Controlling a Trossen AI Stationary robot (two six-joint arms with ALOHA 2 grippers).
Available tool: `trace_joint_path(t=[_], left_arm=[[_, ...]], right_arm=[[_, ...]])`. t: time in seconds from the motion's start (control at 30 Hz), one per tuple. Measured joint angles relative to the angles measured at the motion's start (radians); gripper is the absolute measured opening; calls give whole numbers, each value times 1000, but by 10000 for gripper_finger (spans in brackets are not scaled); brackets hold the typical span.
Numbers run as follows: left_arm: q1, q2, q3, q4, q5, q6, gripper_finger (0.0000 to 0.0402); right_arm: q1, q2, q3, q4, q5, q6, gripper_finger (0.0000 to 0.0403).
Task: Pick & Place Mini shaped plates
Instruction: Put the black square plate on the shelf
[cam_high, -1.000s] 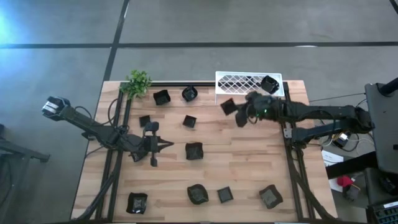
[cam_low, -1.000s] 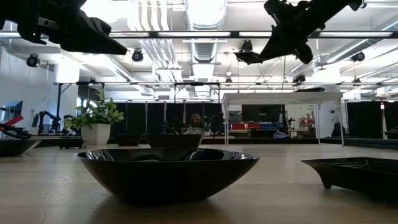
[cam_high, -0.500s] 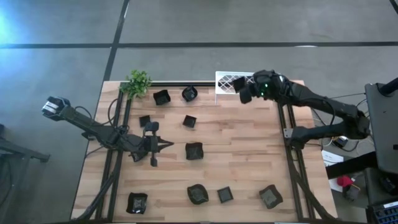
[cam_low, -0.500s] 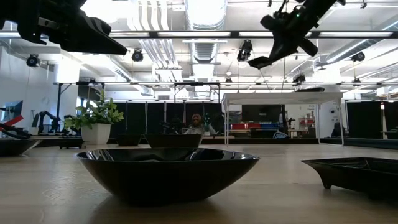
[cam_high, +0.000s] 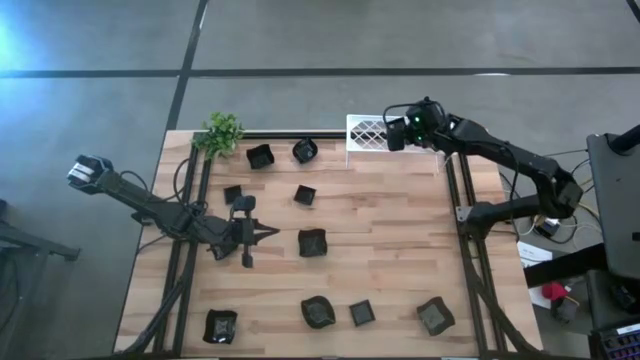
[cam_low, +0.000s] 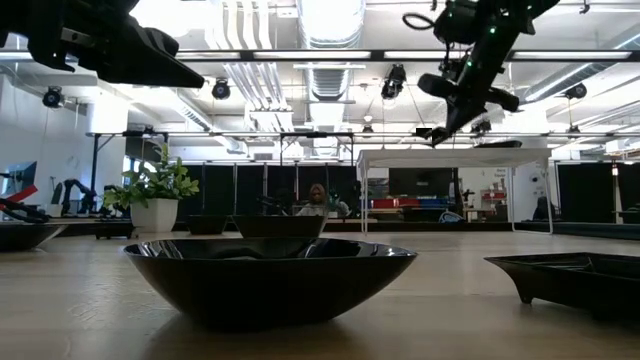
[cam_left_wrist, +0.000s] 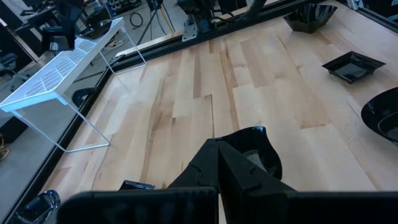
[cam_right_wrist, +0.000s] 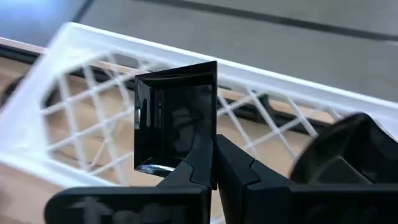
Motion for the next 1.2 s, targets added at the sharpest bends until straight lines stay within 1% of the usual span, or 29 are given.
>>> trace_joint_path(t=[0.2,0.4,0.53,1.2], left_arm=[[0,0,0,0,0,0,0],[0,0,0,0,0,0,0],[0,0,0,0,0,0,0],[0,0,0,0,0,0,0]], right_arm=[[-33,21,-2,-26,-4,36,8],[-34,20,-2,-27,-10,74,8],[-35,20,-2,-27,-59,104,8],[-39,20,-30,-25,-54,126,9]])
